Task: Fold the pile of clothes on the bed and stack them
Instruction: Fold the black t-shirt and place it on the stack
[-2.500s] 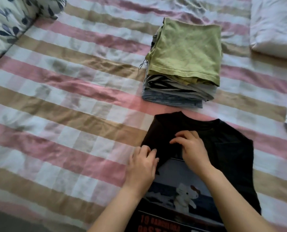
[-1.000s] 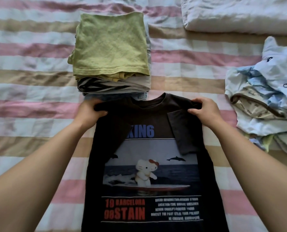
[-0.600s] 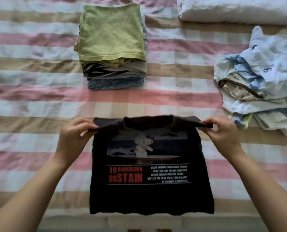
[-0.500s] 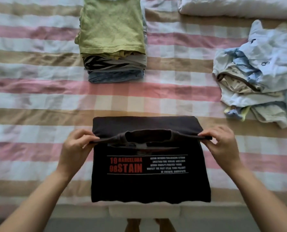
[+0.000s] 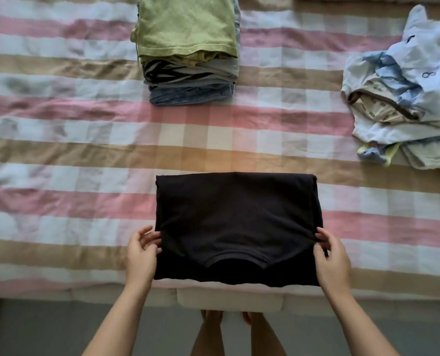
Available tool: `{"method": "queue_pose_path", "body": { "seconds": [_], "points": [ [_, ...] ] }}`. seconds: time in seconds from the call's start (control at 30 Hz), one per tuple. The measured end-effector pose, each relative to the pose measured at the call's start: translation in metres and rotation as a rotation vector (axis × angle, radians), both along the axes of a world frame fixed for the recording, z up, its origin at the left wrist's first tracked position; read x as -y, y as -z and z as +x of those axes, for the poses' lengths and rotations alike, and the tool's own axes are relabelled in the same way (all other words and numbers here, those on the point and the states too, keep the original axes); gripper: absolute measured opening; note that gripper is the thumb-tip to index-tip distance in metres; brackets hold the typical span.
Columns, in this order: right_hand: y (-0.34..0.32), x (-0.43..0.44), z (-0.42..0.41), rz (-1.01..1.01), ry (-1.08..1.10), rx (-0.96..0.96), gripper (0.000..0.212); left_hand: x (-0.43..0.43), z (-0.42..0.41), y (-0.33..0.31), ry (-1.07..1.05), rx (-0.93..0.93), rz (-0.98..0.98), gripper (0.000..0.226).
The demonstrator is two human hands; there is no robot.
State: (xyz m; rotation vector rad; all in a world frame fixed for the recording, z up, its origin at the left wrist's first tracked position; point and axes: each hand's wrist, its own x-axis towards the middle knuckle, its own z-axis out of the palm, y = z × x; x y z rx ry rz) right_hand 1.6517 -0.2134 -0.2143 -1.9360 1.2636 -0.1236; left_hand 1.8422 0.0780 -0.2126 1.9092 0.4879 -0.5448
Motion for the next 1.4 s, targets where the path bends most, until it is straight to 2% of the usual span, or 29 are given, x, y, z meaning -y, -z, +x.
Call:
{"method": "queue_pose_path", "body": {
  "seconds": [0.03, 0.1, 0.17, 0.27, 0.4, 0.5, 0.6, 0.73, 0.83, 0.9, 0.97, 1.0, 1.07, 1.17, 1.23, 1.3, 1.37, 1.4],
  "points": [
    [0.0, -0.002, 0.004, 0.065, 0.118, 0.001, 0.03, 0.002, 0.001, -0.001, -0.106, -0.077, -0.068, 0.028],
    [0.003, -0.003, 0.011, 0.192, 0.283, -0.013, 0.029, 0.005, 0.001, -0.001, -0.186, -0.182, -0.147, 0.013],
    [0.005, -0.003, 0.018, 0.307, 0.352, -0.046, 0.03, 0.009, -0.001, 0.001, -0.195, -0.241, -0.172, 0.019],
    [0.006, -0.013, 0.024, 0.464, 0.5, 0.051, 0.012, 0.016, -0.005, 0.006, -0.329, -0.258, -0.198, 0.022],
    [0.003, -0.026, 0.014, 0.465, 0.658, 0.18, 0.013, 0.015, -0.017, 0.009, -0.461, -0.167, -0.212, 0.017],
    [0.001, -0.033, -0.002, 0.437, 0.729, 0.202, 0.033, 0.005, -0.033, 0.009, -0.48, -0.103, -0.186, 0.006],
    [0.002, -0.041, -0.015, 0.437, 0.755, 0.189, 0.032, -0.005, -0.048, 0.015, -0.503, -0.111, -0.163, 0.01],
    [0.01, -0.048, -0.025, 0.446, 0.754, 0.162, 0.018, -0.012, -0.058, 0.024, -0.497, -0.127, -0.121, 0.019],
    [0.014, -0.047, -0.027, 0.438, 0.725, 0.125, 0.017, -0.011, -0.058, 0.023, -0.392, -0.091, -0.043, 0.019],
    [0.013, -0.045, -0.026, 0.306, 0.638, 0.045, 0.02, -0.006, -0.056, 0.018, -0.223, 0.026, 0.129, 0.022],
    [0.009, -0.04, -0.022, 0.092, 0.475, -0.01, 0.025, 0.002, -0.047, 0.011, -0.047, 0.201, 0.304, 0.036],
    [0.006, -0.036, -0.017, 0.009, 0.401, -0.013, 0.027, 0.007, -0.038, 0.008, 0.008, 0.262, 0.327, 0.043],
    [0.002, -0.026, 0.002, -0.07, 0.289, 0.001, 0.033, 0.023, -0.012, 0.004, 0.089, 0.284, 0.288, 0.052],
    [0.001, 0.0, 0.046, -0.072, 0.187, 0.022, 0.047, 0.044, 0.038, 0.005, 0.087, 0.169, 0.192, 0.054],
    [0.003, 0.019, 0.075, -0.098, 0.188, -0.065, 0.056, 0.05, 0.064, 0.008, 0.07, 0.103, 0.171, 0.048],
    [0.004, 0.034, 0.094, -0.093, 0.247, -0.241, 0.057, 0.049, 0.078, 0.01, 0.074, 0.042, 0.09, 0.035],
    [0.005, 0.041, 0.098, -0.038, 0.247, -0.34, 0.05, 0.046, 0.081, 0.009, 0.077, 0.044, 0.026, 0.023],
    [0.006, 0.042, 0.098, -0.018, 0.22, -0.327, 0.044, 0.045, 0.08, 0.008, 0.085, 0.08, 0.023, 0.016]
  ]
}}
